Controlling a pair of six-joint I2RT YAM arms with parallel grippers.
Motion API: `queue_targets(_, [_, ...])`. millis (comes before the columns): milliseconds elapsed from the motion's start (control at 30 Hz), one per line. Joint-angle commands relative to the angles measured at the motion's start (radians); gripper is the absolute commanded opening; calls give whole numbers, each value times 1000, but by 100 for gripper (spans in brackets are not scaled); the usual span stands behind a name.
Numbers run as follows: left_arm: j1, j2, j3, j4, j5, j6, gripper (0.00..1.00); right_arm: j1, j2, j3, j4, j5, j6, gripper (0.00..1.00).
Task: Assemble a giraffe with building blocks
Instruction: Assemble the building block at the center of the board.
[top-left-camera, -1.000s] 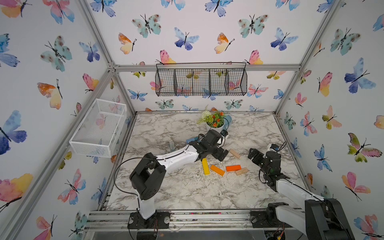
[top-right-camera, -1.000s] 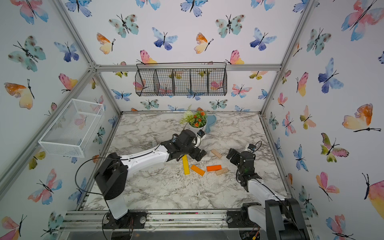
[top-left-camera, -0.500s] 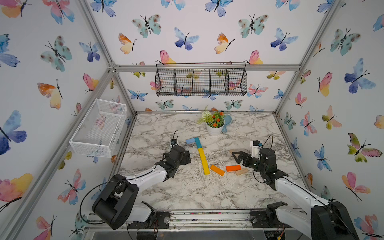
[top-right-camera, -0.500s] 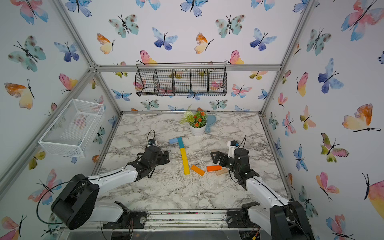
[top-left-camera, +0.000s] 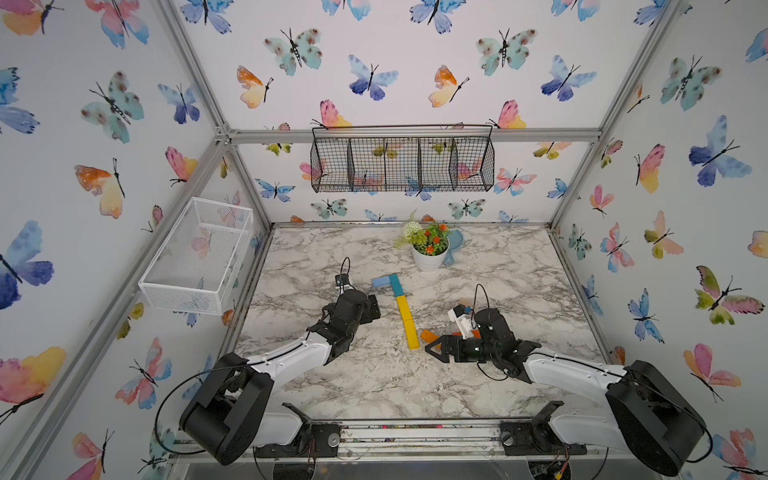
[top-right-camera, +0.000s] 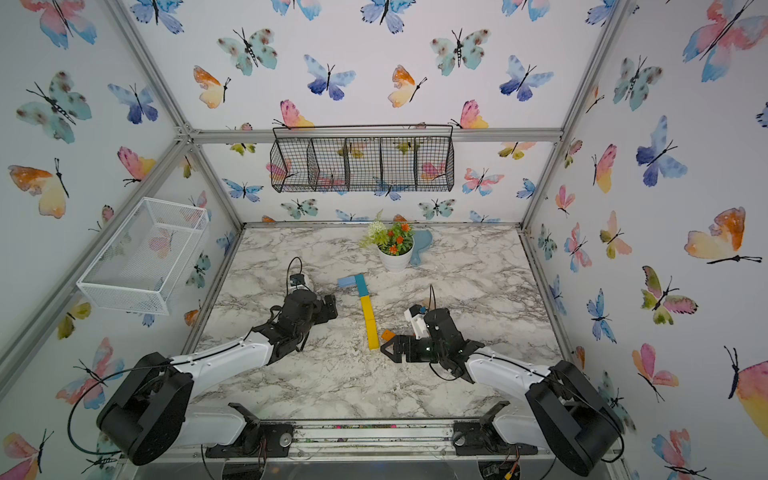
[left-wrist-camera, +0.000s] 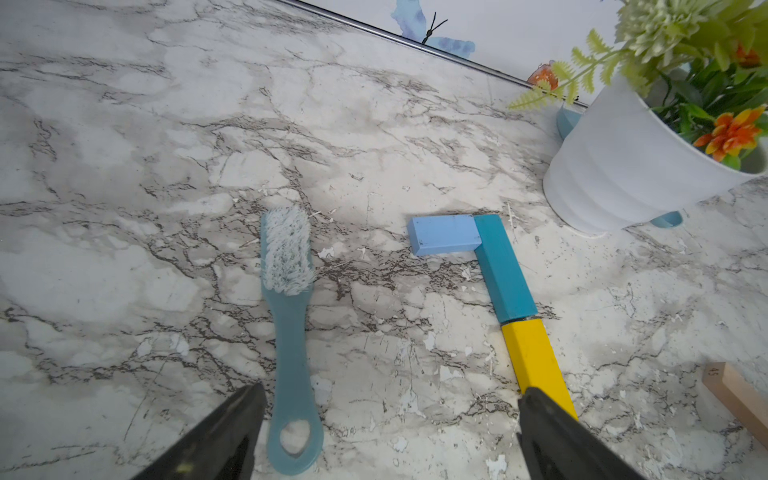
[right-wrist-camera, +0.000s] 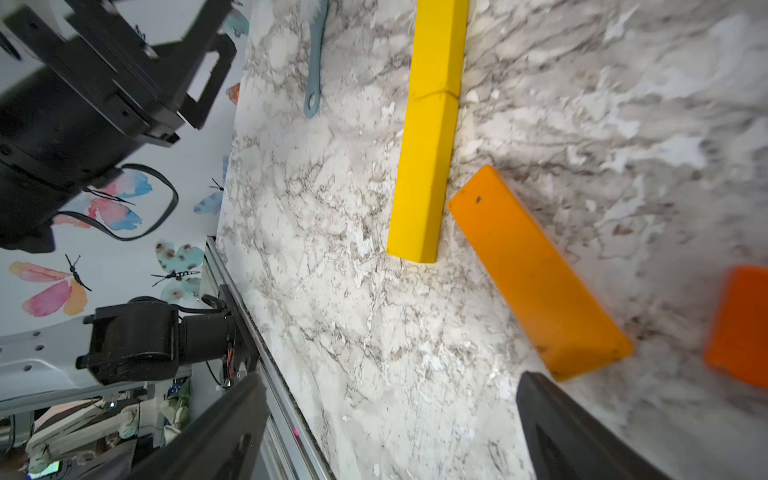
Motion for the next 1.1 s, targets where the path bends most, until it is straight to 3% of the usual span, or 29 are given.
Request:
queue_targets(0, [-2,-16,-8,24,6,1,98,32,41,25,39,-34,2,99])
queue_targets(267, [-2,15,6,21,32,7,98,41,152,24,72,6,-19,99])
queue_targets(700, [-2,13,6,22,24,16,98,40,192,116,-128,196,-137,100])
queue_targets(1067, [-3,16,4,25,21,15,98,21,227,144,-149,246,-188,100])
